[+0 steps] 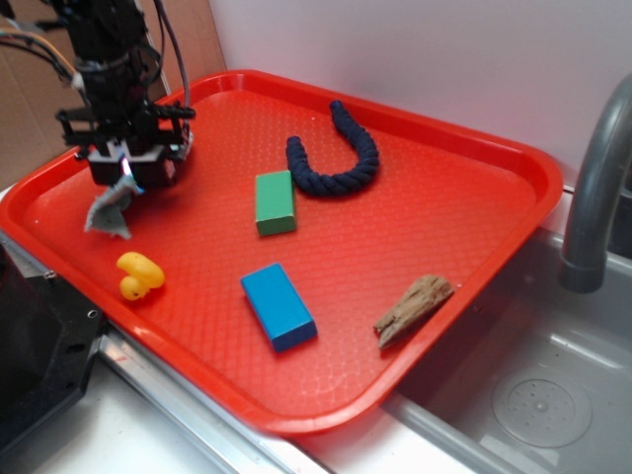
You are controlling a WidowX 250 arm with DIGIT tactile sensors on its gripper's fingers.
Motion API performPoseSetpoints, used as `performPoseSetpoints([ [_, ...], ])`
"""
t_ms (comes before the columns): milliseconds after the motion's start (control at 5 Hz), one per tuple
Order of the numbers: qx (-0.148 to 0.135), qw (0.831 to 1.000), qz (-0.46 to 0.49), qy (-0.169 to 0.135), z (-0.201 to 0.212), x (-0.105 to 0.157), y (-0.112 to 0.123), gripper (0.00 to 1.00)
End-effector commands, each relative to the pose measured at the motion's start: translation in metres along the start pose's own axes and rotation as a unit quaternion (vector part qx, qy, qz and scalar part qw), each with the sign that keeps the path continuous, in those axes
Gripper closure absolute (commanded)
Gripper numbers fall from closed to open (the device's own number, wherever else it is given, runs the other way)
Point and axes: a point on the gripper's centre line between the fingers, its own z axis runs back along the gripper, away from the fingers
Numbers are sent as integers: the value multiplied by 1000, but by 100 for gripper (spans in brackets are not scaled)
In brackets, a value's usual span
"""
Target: Grab the blue cloth.
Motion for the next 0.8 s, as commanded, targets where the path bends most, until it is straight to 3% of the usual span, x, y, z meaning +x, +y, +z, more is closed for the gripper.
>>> performPoseSetpoints([
  [0,16,991,-117,-57,44,-4,-16,100],
  [200,16,980,-178,-87,80,-8,-21,100],
  [400,-8,963,-240,-121,131,-19,-31,100],
  [600,-68,951,-269,-134,171,-23,-23,100],
])
